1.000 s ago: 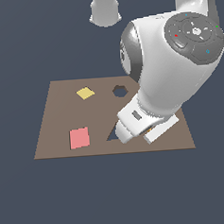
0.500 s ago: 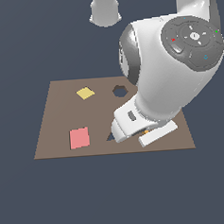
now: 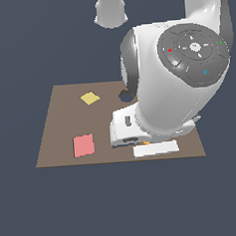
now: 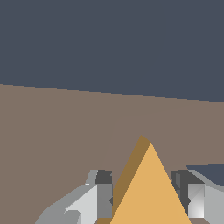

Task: Insert a designated object into the corresponding slot on a board.

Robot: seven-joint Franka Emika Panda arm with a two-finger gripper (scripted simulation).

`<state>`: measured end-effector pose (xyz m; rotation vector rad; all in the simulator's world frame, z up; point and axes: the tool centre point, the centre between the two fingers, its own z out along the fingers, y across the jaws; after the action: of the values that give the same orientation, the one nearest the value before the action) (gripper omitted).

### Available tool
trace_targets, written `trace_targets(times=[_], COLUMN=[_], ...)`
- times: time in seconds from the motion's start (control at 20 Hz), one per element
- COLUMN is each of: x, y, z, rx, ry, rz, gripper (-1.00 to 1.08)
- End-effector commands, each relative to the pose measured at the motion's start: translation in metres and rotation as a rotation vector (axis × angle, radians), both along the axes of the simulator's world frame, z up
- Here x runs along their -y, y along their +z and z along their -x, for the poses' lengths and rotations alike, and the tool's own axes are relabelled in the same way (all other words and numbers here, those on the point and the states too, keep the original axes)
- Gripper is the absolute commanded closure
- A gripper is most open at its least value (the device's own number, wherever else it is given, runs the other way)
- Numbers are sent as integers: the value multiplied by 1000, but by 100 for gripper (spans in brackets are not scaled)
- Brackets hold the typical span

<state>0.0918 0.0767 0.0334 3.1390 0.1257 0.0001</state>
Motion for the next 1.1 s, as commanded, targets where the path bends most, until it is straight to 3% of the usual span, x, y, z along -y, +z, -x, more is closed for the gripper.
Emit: trace_targets(times=[0.0,0.6,1.05], x=[7,44,64], y=[1,4,6], z=[-4,-12,-7], rx=[1,0,0], ry=[-108,-642,-923], rz=[0,0,0], gripper=[108,108,108])
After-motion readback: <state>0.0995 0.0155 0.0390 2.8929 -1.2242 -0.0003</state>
